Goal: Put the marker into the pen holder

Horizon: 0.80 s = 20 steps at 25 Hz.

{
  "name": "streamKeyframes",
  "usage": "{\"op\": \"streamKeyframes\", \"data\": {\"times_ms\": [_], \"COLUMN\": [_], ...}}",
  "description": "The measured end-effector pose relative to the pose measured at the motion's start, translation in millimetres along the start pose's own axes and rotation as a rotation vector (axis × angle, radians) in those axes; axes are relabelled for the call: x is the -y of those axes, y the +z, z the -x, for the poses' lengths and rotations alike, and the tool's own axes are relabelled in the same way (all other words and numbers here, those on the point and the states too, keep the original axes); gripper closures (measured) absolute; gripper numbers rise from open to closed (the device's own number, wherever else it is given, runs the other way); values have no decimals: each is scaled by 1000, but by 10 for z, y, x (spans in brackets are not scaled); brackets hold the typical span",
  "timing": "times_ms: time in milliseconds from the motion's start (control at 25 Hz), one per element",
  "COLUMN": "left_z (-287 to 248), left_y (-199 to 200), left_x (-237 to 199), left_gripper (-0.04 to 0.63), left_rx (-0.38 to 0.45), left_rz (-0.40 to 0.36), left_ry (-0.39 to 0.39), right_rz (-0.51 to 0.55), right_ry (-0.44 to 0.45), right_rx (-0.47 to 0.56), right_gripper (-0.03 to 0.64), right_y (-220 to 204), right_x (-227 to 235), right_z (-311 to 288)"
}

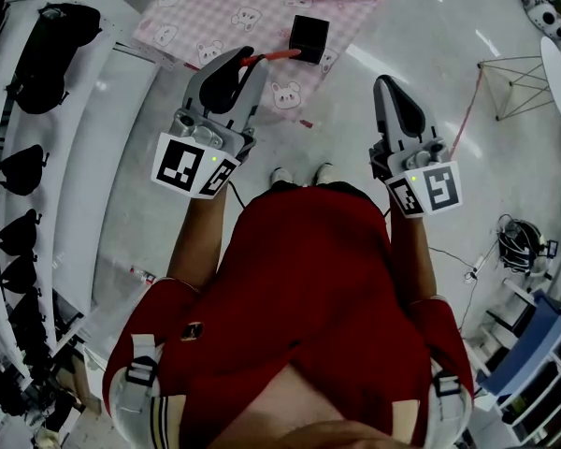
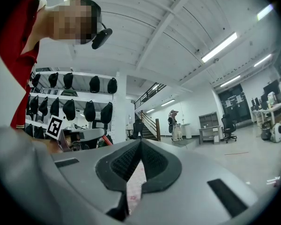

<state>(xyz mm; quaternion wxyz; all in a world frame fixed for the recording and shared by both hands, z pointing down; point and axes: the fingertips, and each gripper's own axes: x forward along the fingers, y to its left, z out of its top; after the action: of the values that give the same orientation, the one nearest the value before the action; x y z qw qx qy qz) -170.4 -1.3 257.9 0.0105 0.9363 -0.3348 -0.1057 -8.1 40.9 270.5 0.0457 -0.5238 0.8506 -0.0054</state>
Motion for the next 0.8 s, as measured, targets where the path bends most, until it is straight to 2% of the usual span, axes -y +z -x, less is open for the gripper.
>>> {"op": "streamKeyframes", "data": {"times_ms": [440, 800], "left_z": [6, -216], "left_y": [-108, -231], "left_x": [-164, -291], "left_gripper": [517, 517], "left_rx": [-7, -34], "left_rz": [24, 14], "left_ry": [-43, -38], "right_rz": [21, 20], "right_ry": [-61, -51], "right_rx": [-31, -31], "right_gripper": [618, 618], "right_y": [-90, -114], "right_x": [-46, 119], "right_z": [-34, -190]}}
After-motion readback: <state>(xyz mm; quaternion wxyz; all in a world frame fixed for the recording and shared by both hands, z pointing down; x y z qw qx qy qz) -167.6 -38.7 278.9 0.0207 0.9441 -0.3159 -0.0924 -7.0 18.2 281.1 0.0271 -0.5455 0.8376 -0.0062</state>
